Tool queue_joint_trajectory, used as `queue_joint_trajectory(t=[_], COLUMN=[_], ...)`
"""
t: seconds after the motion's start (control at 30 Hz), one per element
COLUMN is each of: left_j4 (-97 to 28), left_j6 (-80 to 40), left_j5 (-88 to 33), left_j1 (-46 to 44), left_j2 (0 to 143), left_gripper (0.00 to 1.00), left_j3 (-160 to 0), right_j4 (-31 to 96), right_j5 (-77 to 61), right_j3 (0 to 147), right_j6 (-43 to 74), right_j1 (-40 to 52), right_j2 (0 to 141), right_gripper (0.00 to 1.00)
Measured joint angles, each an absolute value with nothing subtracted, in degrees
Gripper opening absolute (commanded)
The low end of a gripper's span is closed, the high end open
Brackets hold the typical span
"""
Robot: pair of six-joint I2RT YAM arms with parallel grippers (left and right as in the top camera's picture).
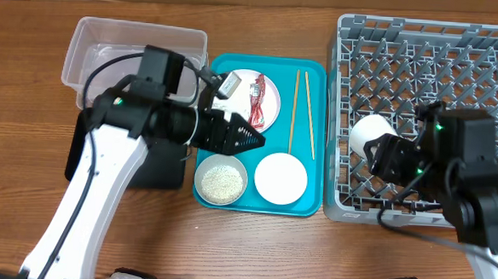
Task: Sort waste into correct bins and load items into the dishwasher
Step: 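Place the white cup upside down in the dish rack with right gripper, then grasp the rice-filled bowl with the left gripper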
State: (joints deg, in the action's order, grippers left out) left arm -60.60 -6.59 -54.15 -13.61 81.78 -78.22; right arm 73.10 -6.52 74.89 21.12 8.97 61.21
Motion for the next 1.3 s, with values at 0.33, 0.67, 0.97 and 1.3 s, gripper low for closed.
queue_joint_trajectory(t=[0.33, 0.67, 0.97, 1.3], left_j4=[-63.61, -66.15, -66.28, -58.00], left_j6=[-8.84, -8.82, -8.86, -14.48], left_j5=[-37.36, -34.13, -24.18, -5.19], left_j1=[-13.61, -13.67, -23.73, -38.70], left_j2=[68.34, 69.63, 70.48, 86.08], left_gripper=[0.80, 0.80, 0.77, 0.66], left_j3=[-80.97, -81.03, -81.03, -79.83], right_j4=[82.43, 77.32, 77.58, 72.14], right_j5=[-3.99, -2.68, -2.55, -4.71], right_j3=[74.89, 74.89, 77.08, 82.63], right_j6=[25.89, 26.65, 26.96, 26.83], right_j1=[8.97, 8.97, 7.94, 7.90], right_j2=[71.29, 85.91, 85.17, 62.39], right_gripper=[0.51, 0.83, 0.87, 1.00])
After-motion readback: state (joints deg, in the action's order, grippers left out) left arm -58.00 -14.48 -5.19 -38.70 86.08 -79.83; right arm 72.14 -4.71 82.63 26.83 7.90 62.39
